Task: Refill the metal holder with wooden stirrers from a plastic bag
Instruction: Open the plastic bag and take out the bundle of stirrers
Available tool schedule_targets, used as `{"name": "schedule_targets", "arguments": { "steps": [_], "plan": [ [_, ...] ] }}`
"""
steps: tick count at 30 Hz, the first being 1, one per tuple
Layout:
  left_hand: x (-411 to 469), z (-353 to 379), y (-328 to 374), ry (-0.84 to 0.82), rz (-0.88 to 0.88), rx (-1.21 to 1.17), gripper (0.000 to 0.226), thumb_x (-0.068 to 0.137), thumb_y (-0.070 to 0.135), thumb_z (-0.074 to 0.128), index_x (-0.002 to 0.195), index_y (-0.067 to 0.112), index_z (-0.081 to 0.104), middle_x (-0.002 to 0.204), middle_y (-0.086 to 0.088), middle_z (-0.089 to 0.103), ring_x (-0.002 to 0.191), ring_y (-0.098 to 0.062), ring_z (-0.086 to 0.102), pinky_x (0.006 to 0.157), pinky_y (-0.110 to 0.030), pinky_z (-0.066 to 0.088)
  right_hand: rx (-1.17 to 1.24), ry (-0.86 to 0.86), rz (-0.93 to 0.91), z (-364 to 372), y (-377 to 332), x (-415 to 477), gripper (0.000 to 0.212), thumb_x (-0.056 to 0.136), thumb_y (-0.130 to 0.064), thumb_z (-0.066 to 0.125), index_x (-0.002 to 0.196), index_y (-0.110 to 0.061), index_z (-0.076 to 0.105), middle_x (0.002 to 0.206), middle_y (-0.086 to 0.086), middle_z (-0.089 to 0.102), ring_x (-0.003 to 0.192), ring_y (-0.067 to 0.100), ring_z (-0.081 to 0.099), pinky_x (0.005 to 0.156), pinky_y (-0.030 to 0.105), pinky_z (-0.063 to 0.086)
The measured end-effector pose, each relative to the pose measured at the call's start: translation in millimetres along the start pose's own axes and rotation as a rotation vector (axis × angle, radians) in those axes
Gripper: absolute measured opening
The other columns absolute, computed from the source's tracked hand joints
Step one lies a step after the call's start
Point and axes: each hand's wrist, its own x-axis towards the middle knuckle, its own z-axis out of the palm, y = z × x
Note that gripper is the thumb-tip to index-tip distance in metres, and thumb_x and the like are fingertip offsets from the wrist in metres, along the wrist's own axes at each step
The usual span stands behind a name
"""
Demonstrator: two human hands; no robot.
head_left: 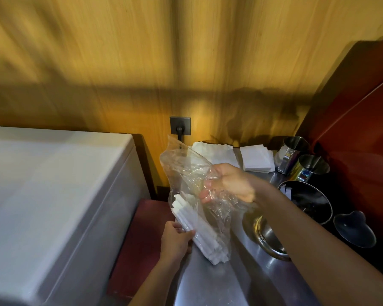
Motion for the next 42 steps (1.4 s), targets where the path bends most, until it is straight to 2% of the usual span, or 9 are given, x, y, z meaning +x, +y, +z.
{"name": "schedule_targets", "arguments": {
  "steps": [5,10,15,19,23,30,35,39,42],
  "plan": [
    [-9.7,-6.4,27.4,0.177,0.241,0.037,0.025,0.078,0.008,0.069,0.088,0.022,0.051,0.085,-0.001,0.057,0.077,-0.017,0.057,0.064,-0.027,0.047,-0.205,-0.072,-0.01,-7.0,-13.4,-7.3,0.013,0.09,-0.011,0.057,0.085,-0.023,0.059,0.078,-0.005,0.071,0.087,0.02,0.066,0.071,0.021,0.049],
    [-50.2,-40.7,114.4,0.405,0.956,-0.064,0.059,0.076,0.026,0.071,0.124,0.02,0.038,0.125,-0.006,0.044,0.119,-0.021,0.044,0.101,-0.03,0.036,-0.305,-0.07,-0.04,-18.8,-21.7,-12.0,0.006,0.084,-0.009,0.065,0.082,-0.005,0.061,0.087,0.023,0.069,0.073,0.029,0.067,0.053,0.021,0.048],
    [-87.6,-35.4,188.3,0.283,1.561,0.988,0.08,0.07,0.051,0.067,0.134,0.018,0.033,0.13,-0.01,0.054,0.126,-0.023,0.04,0.105,-0.038,0.017,-0.41,-0.113,-0.114,-20.4,-34.6,-9.9,0.026,0.076,0.0,0.069,0.061,-0.019,0.059,0.061,0.005,0.061,0.062,0.025,0.06,0.053,0.029,0.047],
    [-81.3,-14.9,207.8,0.127,1.416,1.506,0.048,0.082,0.024,0.062,0.125,0.02,0.042,0.1,-0.003,0.068,0.099,-0.024,0.06,0.099,-0.033,0.018,-0.503,-0.099,-0.149,-17.7,-39.9,-15.0,0.014,0.073,-0.008,0.075,0.072,-0.015,0.063,0.058,-0.007,0.062,0.06,0.014,0.06,0.063,0.036,0.052],
    [-65.5,-23.4,221.7,0.036,1.235,1.333,0.003,0.087,0.019,0.057,0.089,0.02,0.059,0.091,-0.001,0.069,0.081,-0.022,0.059,0.07,-0.029,0.029,-0.53,-0.01,-0.188,-22.9,-38.2,-30.2,0.022,0.074,-0.017,0.076,0.081,-0.016,0.055,0.074,-0.001,0.055,0.068,0.015,0.055,0.06,0.027,0.043],
    [-56.4,-39.0,226.2,0.051,1.114,1.299,0.012,0.084,0.021,0.06,0.089,0.02,0.049,0.1,-0.007,0.067,0.097,-0.032,0.058,0.076,-0.036,0.033,-0.658,0.156,-0.114,-44.6,-29.1,-52.2,0.02,0.077,-0.018,0.073,0.092,-0.019,0.06,0.08,-0.018,0.052,0.078,0.003,0.053,0.057,0.015,0.034],
    [-76.7,-3.6,227.5,-0.003,1.269,1.373,0.07,0.07,0.05,0.069,0.124,0.017,0.04,0.114,-0.006,0.061,0.11,-0.028,0.052,0.092,-0.042,0.031,-0.642,0.242,-0.215,-37.1,-33.9,-55.9,0.021,0.076,-0.019,0.073,0.078,-0.028,0.054,0.078,-0.017,0.051,0.073,0.001,0.05,0.057,0.018,0.035],
    [-86.8,27.0,236.9,-0.134,1.168,1.431,0.026,0.08,0.025,0.062,0.101,0.014,0.054,0.093,-0.014,0.066,0.092,-0.036,0.06,0.065,-0.035,0.036,-0.531,0.396,-0.308,-27.8,-28.9,-53.7,0.023,0.078,-0.018,0.071,0.089,-0.025,0.053,0.081,-0.012,0.055,0.075,0.006,0.054,0.063,0.023,0.04],
    [-78.3,14.1,251.5,-0.2,1.098,1.227,0.004,0.078,0.016,0.067,0.077,0.014,0.063,0.083,-0.01,0.066,0.086,-0.033,0.061,0.067,-0.04,0.048,-0.239,0.401,-0.238,-22.6,-11.0,-55.9,0.068,0.069,-0.023,0.08,0.124,-0.02,0.041,0.102,-0.003,0.056,0.094,0.013,0.057,0.08,0.028,0.047]
  ]
}}
